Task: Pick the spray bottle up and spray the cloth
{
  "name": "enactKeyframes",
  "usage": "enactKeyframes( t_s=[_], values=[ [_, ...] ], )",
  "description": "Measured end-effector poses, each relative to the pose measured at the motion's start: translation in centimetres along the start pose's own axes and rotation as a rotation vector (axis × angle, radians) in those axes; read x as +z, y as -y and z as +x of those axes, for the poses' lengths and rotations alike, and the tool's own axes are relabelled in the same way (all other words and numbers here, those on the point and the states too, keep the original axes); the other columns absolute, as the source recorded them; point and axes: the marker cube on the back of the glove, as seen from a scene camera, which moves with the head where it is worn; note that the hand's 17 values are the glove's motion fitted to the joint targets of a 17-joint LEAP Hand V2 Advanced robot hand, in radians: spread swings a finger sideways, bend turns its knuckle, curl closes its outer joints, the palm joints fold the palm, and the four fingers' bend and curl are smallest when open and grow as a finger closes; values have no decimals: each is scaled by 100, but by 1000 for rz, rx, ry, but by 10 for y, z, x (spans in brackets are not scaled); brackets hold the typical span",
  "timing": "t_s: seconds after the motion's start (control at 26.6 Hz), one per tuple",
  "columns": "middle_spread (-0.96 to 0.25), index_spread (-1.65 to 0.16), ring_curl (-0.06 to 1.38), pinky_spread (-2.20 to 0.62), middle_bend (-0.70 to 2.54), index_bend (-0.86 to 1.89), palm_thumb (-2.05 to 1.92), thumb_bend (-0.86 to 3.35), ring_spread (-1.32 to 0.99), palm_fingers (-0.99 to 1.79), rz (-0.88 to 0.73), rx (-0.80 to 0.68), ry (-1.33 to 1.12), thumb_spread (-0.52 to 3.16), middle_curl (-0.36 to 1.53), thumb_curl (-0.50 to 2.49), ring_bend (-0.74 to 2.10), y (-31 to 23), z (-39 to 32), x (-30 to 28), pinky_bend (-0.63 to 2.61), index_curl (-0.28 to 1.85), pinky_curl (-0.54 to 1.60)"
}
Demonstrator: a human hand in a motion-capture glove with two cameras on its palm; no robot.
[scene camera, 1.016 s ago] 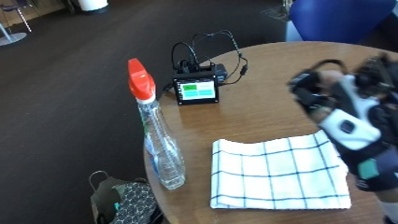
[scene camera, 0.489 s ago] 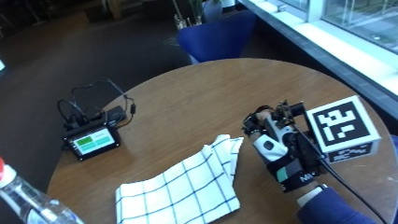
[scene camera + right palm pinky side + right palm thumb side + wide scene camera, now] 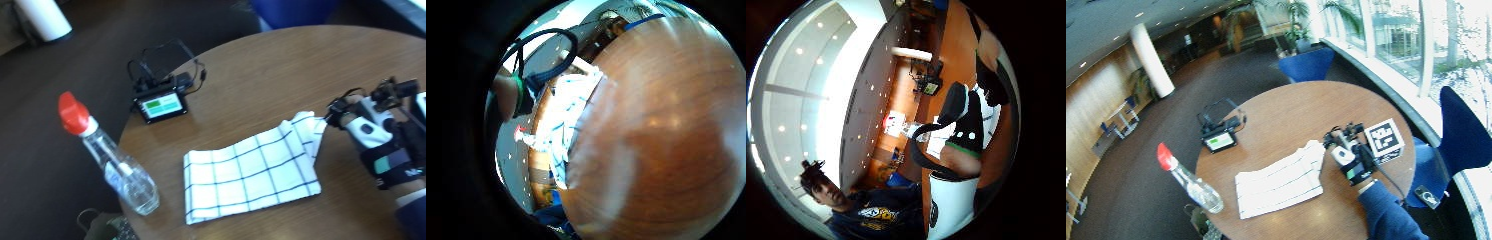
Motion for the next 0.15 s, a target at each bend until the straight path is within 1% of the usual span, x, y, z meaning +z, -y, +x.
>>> enactKeyframes(
  t_s=[0.08,0.15],
  values=[
    [-10,-24,45,-15,42,11,87,-1,-17,116,63,-9,8,109,50,63,50,0,-3,-42,30,37,37],
    [-10,-24,45,-15,42,12,87,-1,-17,115,103,-6,9,110,50,62,50,-1,-5,-67,30,37,38]
  ],
)
